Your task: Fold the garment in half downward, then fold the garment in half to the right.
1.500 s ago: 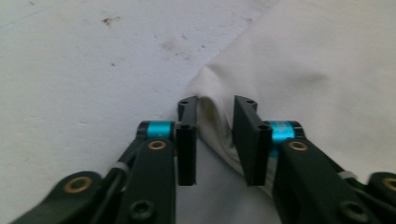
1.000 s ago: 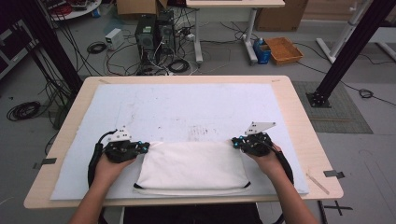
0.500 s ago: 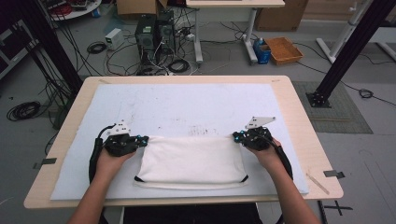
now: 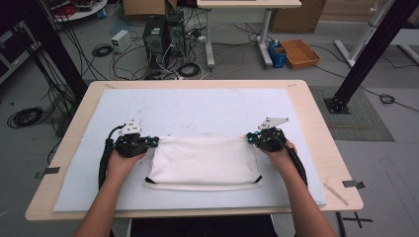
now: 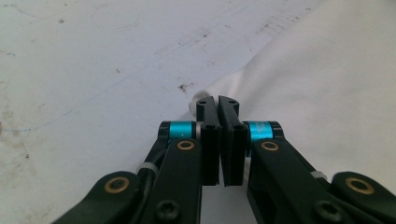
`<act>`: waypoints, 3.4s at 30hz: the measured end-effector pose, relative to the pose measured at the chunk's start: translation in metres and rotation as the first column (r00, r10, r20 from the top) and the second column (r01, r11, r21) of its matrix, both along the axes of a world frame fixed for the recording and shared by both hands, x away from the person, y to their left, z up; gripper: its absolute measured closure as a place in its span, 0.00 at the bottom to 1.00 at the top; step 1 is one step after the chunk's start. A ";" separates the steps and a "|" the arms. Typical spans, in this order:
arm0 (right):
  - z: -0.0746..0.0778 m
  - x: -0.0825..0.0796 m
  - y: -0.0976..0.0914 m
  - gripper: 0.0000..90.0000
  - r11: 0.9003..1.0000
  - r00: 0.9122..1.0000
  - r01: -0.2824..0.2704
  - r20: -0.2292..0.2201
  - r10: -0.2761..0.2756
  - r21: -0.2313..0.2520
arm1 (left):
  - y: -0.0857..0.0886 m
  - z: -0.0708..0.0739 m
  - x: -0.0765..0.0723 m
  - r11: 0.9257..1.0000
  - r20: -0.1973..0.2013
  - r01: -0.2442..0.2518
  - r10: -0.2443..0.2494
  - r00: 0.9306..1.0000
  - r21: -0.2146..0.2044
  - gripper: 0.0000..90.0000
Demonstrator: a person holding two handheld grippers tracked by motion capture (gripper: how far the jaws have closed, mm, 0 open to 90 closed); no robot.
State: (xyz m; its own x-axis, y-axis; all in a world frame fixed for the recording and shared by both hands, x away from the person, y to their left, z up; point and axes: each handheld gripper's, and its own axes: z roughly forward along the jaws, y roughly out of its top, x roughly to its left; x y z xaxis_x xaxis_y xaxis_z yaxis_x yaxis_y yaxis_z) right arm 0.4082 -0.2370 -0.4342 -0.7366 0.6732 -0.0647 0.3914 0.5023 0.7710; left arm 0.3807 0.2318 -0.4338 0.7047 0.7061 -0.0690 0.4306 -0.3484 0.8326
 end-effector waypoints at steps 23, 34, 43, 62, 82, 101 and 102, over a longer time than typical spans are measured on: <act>0.006 -0.024 -0.019 0.34 0.979 0.998 0.065 0.002 -0.067 0.191 | 0.014 0.004 -0.027 1.000 0.026 -0.009 0.010 1.000 -0.029 0.38; 0.018 -0.024 -0.018 0.23 0.964 0.998 0.064 0.005 -0.067 0.257 | 0.028 0.010 -0.042 0.997 0.011 -0.035 0.036 0.999 -0.069 0.21; 0.022 -0.026 -0.015 0.23 0.963 0.999 0.039 0.014 -0.044 0.267 | 0.023 0.009 -0.041 0.997 -0.015 -0.029 0.028 1.000 -0.069 0.21; 0.034 -0.023 -0.007 0.23 0.968 0.999 0.004 0.035 -0.013 0.252 | 0.004 -0.010 -0.071 0.999 -0.124 -0.005 0.011 0.992 0.048 0.27; 0.038 -0.024 0.015 0.23 0.978 0.999 -0.036 0.038 0.029 0.205 | -0.009 -0.015 -0.100 0.995 -0.120 0.074 -0.066 0.991 0.067 0.40; 0.068 -0.011 0.080 0.23 0.982 0.987 -0.156 0.055 0.151 0.107 | -0.005 -0.016 -0.098 0.979 -0.100 0.201 -0.196 0.976 0.044 0.86; 0.068 -0.009 0.085 0.23 0.980 0.986 -0.166 0.043 0.162 0.108 | -0.005 -0.016 -0.098 0.977 -0.096 0.207 -0.202 0.975 0.048 0.87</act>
State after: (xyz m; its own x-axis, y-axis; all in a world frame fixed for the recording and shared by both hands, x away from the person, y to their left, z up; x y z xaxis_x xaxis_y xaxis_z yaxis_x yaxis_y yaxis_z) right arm 0.3996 -0.1521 -0.3662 -0.8361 0.5481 -0.0232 0.2838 0.4684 0.8367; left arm 0.2828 0.2267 -0.4494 0.8275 0.5520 -0.1027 0.4178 -0.4831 0.7695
